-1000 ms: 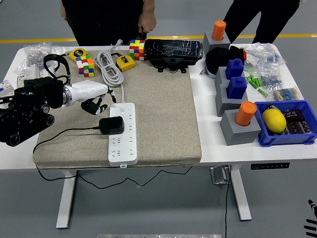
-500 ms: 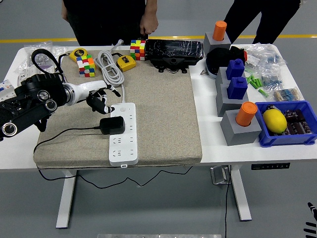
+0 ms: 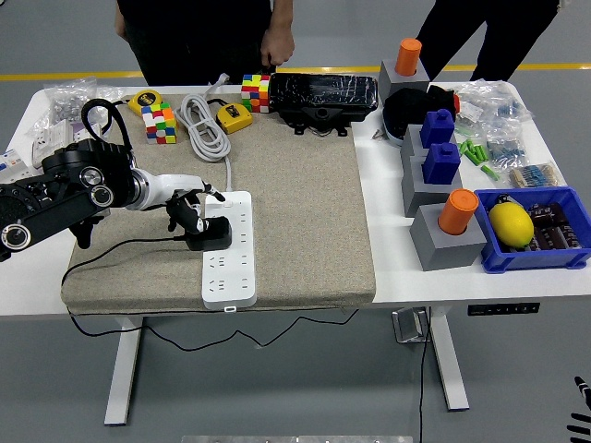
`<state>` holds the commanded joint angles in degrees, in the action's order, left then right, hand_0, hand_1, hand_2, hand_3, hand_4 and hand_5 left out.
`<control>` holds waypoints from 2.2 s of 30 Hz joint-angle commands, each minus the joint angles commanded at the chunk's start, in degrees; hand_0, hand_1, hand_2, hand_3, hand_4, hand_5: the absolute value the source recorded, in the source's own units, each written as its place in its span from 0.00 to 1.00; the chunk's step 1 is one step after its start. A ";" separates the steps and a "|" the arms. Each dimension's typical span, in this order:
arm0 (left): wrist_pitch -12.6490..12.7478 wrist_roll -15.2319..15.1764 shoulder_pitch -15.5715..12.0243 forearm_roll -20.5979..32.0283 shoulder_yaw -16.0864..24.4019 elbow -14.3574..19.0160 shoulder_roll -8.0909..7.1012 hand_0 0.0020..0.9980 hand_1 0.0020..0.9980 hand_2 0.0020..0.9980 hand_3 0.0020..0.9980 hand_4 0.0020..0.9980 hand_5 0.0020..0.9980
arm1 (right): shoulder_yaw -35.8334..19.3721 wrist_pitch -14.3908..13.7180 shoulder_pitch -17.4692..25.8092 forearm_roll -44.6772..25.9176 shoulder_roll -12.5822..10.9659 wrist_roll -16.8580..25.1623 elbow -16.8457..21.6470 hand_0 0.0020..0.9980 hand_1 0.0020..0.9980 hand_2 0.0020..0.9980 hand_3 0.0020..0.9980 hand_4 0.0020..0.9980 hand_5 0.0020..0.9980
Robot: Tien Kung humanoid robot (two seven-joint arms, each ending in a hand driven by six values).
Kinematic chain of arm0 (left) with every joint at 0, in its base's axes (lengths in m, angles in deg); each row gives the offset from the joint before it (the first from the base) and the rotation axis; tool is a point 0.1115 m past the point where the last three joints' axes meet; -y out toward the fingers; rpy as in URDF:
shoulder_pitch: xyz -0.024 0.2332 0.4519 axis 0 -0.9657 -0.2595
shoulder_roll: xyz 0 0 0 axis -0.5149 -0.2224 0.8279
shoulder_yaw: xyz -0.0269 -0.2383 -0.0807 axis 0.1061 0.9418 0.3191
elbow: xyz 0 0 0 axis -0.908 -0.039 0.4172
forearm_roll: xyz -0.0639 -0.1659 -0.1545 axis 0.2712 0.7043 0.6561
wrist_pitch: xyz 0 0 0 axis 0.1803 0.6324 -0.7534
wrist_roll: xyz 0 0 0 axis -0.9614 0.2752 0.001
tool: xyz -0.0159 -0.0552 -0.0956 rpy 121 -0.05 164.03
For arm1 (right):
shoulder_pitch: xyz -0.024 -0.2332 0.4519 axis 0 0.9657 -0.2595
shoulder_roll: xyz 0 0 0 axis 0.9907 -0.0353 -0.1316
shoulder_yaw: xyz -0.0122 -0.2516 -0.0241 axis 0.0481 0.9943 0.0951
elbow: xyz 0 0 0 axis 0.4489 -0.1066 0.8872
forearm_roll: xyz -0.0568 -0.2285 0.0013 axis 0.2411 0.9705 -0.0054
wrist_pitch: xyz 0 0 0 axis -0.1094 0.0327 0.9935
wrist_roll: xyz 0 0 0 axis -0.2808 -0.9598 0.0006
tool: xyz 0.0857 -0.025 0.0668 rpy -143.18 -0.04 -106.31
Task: Pick up the plug,place it near the board,insert it into the board,press the button
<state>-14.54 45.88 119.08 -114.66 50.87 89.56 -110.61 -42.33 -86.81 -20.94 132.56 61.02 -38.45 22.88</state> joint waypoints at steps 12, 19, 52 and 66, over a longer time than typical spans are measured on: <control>-2.86 0.87 4.90 6.80 -6.34 -0.56 0.92 0.12 0.05 0.21 1.00 0.62 0.00 | 0.47 -0.01 -0.39 -0.52 -0.10 0.04 0.00 0.84 0.75 0.71 0.76 1.00 1.00; -2.33 0.45 6.78 8.34 -9.23 -2.06 2.94 0.12 0.05 0.21 1.00 0.64 0.00 | 0.43 -0.08 -0.57 -0.59 -0.17 0.04 0.00 0.84 0.75 0.71 0.76 1.00 1.00; -1.78 -0.22 8.08 8.23 -14.02 -8.71 5.54 0.11 0.05 0.21 1.00 0.74 0.00 | 0.14 -0.04 -0.32 -0.43 -0.21 0.18 0.00 0.84 0.75 0.71 0.76 1.00 1.00; -2.47 0.02 8.40 8.95 -14.88 -9.56 5.59 0.11 0.05 0.22 1.00 0.72 0.00 | 0.07 0.01 -0.17 -0.39 -0.17 0.22 0.00 0.84 0.75 0.71 0.76 1.00 1.00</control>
<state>-17.02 45.90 127.48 -105.70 35.99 80.00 -105.02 -42.26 -86.80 -21.10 132.17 60.85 -38.23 22.88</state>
